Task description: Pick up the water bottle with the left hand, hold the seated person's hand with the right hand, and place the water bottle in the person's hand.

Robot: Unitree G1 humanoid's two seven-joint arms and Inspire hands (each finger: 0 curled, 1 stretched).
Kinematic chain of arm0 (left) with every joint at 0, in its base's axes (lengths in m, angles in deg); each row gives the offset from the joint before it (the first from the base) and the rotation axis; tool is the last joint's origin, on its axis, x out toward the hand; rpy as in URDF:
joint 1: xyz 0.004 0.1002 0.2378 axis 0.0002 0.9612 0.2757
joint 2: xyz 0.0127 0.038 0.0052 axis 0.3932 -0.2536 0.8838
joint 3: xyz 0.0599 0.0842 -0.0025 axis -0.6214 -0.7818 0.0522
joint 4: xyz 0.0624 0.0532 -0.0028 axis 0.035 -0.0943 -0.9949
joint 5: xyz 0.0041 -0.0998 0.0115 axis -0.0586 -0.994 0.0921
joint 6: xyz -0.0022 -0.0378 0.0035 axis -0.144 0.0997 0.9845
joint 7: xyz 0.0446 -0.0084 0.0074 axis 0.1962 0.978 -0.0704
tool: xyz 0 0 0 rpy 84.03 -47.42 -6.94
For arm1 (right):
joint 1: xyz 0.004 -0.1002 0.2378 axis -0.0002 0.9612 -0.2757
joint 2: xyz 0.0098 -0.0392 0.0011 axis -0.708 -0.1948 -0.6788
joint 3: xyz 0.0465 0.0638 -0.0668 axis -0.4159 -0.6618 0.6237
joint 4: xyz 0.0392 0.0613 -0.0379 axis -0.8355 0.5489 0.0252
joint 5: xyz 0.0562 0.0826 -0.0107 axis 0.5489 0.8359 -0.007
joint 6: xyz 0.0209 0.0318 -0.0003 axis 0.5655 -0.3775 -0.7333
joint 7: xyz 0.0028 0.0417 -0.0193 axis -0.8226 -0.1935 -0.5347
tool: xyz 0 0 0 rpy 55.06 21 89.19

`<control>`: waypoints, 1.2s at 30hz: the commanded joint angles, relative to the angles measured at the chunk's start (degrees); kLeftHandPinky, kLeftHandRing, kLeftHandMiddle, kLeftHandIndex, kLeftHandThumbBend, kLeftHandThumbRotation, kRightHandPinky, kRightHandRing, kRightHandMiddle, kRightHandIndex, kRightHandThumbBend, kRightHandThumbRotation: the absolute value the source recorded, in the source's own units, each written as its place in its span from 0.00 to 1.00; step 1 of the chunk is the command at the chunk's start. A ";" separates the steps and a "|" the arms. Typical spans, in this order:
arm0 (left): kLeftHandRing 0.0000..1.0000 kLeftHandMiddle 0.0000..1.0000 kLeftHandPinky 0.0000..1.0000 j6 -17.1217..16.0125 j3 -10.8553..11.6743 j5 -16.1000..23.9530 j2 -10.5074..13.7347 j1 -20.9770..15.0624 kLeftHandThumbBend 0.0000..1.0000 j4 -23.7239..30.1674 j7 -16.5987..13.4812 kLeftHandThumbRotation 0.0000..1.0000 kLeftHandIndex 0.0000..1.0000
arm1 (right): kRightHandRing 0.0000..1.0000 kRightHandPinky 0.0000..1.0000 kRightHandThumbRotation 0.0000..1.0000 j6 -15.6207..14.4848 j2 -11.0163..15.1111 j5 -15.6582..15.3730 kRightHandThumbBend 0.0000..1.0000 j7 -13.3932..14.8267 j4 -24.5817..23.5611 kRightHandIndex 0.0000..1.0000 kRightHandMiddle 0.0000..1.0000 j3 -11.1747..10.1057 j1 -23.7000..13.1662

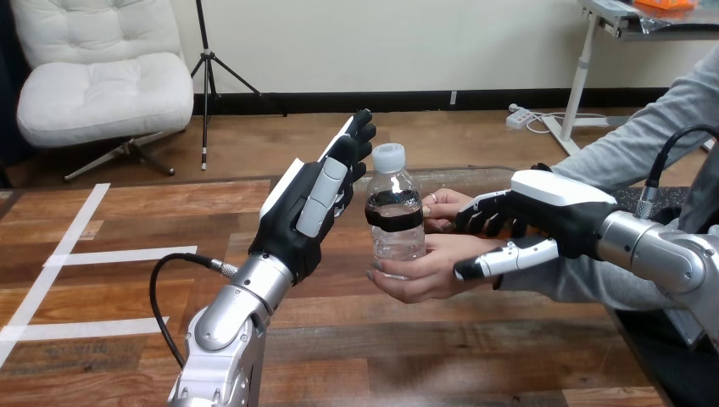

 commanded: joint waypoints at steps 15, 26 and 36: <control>1.00 1.00 1.00 0.99 1.80 -2.19 1.64 2.46 1.00 9.14 0.76 1.00 1.00 | 0.78 0.67 0.98 -1.37 1.59 7.29 1.00 -0.94 -8.51 0.83 0.81 -5.88 1.70; 1.00 1.00 1.00 1.50 3.05 -3.63 3.44 6.26 1.00 14.67 2.16 1.00 1.00 | 0.80 0.71 1.00 0.39 0.03 14.21 1.00 0.29 -10.38 0.85 0.83 -10.17 5.50; 1.00 1.00 1.00 3.73 3.79 -5.64 5.73 10.52 1.00 21.40 4.32 1.00 1.00 | 0.81 0.74 1.00 2.01 -1.22 16.70 1.00 3.25 -13.21 0.86 0.84 -13.16 9.04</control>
